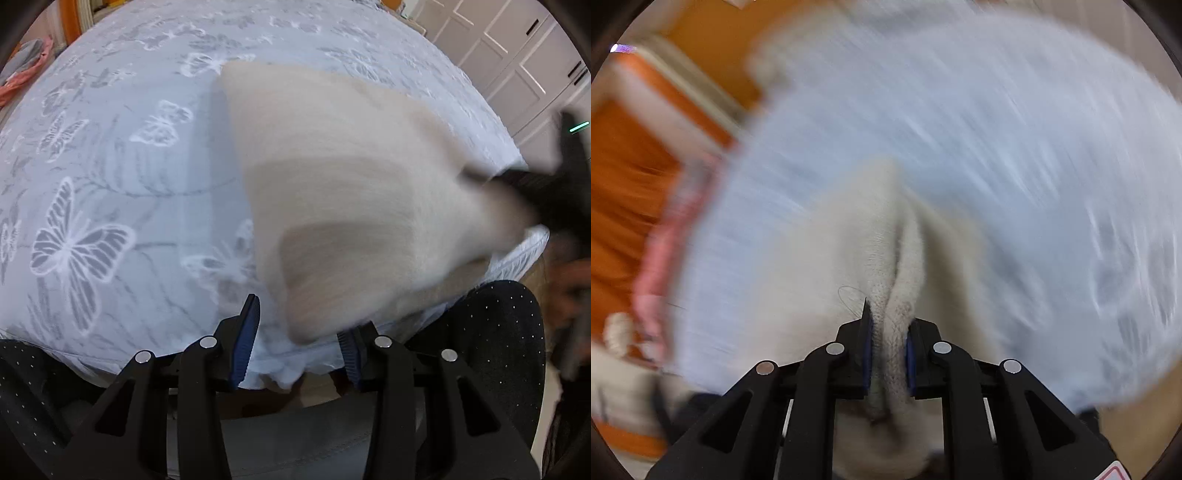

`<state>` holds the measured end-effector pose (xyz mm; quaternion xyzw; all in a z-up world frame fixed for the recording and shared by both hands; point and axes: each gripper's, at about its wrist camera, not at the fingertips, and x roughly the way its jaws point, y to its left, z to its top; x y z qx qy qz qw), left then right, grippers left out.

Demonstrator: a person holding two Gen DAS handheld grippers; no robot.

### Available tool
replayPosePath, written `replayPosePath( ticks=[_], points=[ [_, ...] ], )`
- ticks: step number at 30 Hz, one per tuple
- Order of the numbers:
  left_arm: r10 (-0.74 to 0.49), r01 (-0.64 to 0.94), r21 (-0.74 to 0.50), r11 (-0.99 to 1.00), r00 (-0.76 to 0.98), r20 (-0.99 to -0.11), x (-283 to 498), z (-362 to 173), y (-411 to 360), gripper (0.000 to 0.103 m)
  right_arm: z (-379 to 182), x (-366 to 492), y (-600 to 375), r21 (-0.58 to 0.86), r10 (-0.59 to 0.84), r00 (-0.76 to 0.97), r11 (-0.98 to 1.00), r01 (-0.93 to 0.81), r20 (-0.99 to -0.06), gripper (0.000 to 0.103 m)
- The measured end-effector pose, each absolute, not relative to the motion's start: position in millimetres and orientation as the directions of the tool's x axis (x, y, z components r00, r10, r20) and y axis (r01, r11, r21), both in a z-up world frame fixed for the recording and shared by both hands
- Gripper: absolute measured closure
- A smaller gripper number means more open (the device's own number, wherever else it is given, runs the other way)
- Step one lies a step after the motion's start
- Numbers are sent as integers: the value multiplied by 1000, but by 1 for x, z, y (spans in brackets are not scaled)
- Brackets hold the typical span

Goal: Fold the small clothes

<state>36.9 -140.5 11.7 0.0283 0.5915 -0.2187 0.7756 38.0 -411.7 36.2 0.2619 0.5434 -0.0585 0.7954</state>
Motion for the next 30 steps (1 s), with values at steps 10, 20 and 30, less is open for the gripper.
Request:
replayPosePath(
  ticks=[10,20,30],
  points=[
    [-487,360,-369,857,331,-808,20,91,-132,39,75,-11,-417,396,166,497,825,403,-852,53],
    [-249,309,-163,937,263,-932,59,30,-162,50,55,-23,-388,425,267,423,838,343,-866,92],
    [-187,329,-107,938,221,-957,47,-6,-159,35,13,-29,-396,316,245,217,856,409,-945,94]
  ],
)
